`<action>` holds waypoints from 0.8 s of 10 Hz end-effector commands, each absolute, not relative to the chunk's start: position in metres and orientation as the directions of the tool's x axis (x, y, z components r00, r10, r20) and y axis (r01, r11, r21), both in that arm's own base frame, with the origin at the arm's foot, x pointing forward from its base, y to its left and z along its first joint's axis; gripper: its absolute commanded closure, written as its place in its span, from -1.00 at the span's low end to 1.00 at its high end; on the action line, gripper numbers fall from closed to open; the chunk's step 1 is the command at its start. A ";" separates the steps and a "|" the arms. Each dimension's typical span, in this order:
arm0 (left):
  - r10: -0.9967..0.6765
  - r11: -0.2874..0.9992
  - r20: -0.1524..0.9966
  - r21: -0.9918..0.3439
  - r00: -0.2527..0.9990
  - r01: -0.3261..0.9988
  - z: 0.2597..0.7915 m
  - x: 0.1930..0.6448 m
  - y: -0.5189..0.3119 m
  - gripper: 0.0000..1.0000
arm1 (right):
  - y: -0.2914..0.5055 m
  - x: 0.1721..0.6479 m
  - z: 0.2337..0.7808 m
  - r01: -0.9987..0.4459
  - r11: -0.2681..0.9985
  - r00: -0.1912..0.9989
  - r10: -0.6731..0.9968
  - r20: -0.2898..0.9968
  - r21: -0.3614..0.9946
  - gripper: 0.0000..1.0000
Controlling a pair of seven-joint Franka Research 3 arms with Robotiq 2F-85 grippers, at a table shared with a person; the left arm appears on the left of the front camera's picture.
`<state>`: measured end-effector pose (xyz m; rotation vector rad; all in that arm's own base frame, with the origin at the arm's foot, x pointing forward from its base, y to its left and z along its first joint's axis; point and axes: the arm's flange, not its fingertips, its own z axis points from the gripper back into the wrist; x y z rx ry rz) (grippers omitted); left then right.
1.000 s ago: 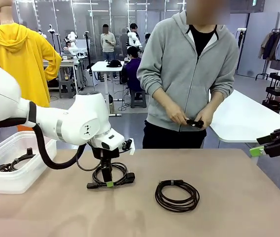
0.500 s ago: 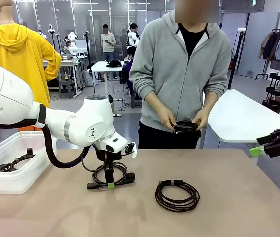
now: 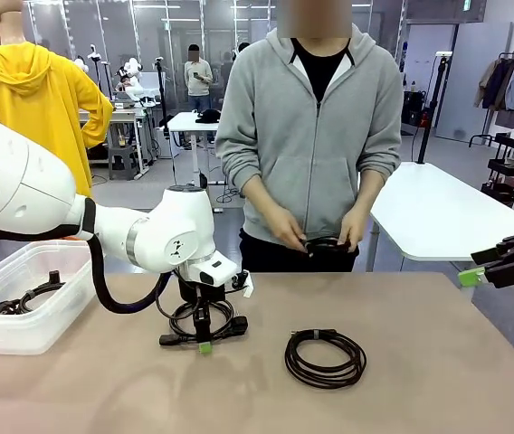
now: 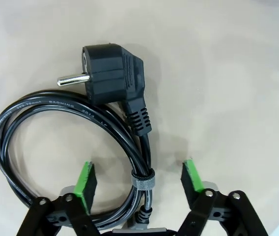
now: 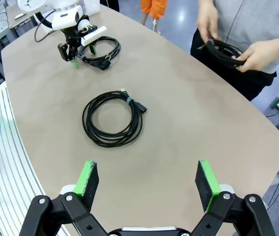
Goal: Organize and store the cables.
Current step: Place the Power Cable into the Organizing box.
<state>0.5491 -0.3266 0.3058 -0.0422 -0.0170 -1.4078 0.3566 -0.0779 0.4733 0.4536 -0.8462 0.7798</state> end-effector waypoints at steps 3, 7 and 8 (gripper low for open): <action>-0.987 0.163 0.001 -0.030 0.163 0.986 0.310 0.553 -0.332 1.00 | -0.079 0.354 0.472 -0.778 0.627 0.401 0.439 0.804 0.046 -1.00; -0.985 0.172 0.011 -0.044 0.172 0.984 0.315 0.553 -0.329 1.00 | -0.079 0.354 0.472 -0.778 0.627 0.401 0.439 0.804 0.046 -1.00; -0.984 0.176 0.020 -0.028 0.177 0.984 0.326 0.552 -0.325 1.00 | -0.079 0.354 0.472 -0.778 0.627 0.401 0.439 0.804 0.046 -1.00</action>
